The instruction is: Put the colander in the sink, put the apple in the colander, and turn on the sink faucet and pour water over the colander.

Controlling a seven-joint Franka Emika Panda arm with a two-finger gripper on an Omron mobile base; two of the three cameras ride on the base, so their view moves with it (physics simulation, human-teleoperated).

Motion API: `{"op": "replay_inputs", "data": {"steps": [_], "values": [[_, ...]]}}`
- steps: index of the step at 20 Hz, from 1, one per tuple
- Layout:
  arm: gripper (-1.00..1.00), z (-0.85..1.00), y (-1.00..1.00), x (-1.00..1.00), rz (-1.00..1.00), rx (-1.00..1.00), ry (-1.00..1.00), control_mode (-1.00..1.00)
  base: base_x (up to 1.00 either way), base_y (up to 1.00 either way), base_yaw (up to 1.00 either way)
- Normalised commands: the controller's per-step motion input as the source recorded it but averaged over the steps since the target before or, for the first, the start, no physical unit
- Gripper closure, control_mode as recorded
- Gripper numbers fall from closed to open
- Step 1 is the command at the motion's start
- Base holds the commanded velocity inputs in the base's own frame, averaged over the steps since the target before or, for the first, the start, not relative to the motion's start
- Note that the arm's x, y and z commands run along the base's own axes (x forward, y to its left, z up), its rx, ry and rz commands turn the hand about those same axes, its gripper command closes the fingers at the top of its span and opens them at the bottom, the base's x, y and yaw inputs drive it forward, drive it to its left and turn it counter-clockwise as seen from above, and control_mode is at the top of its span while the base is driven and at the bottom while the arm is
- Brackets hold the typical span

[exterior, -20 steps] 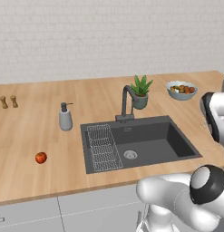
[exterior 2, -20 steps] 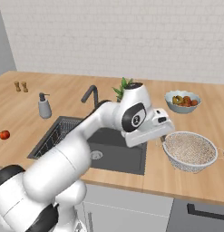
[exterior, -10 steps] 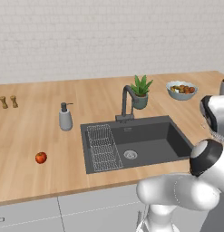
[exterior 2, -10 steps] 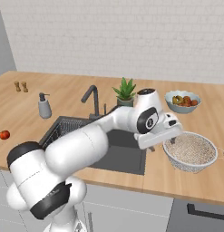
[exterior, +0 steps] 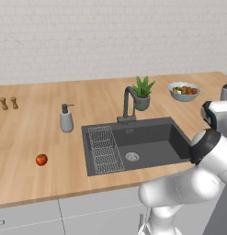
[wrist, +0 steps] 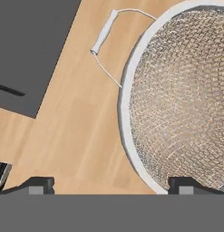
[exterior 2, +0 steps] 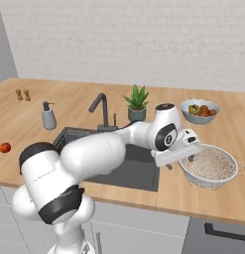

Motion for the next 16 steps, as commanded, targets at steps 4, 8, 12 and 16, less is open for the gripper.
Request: {"op": "replay_inputs", "data": {"steps": [4,8,12,16], "values": [[-1.0,-0.35,-0.02,0.36,0.0,0.0,0.0,-1.0,0.0,0.0,0.0],[-1.0,-0.32,-0.12,0.32,0.0,0.0,0.0,-1.0,0.0,0.0,0.0],[-1.0,-0.27,-0.16,0.22,0.0,0.0,0.0,-1.0,0.0,0.0,0.0],[-1.0,-0.24,-0.19,0.16,0.0,0.0,0.0,-1.0,0.0,0.0,0.0]]}}
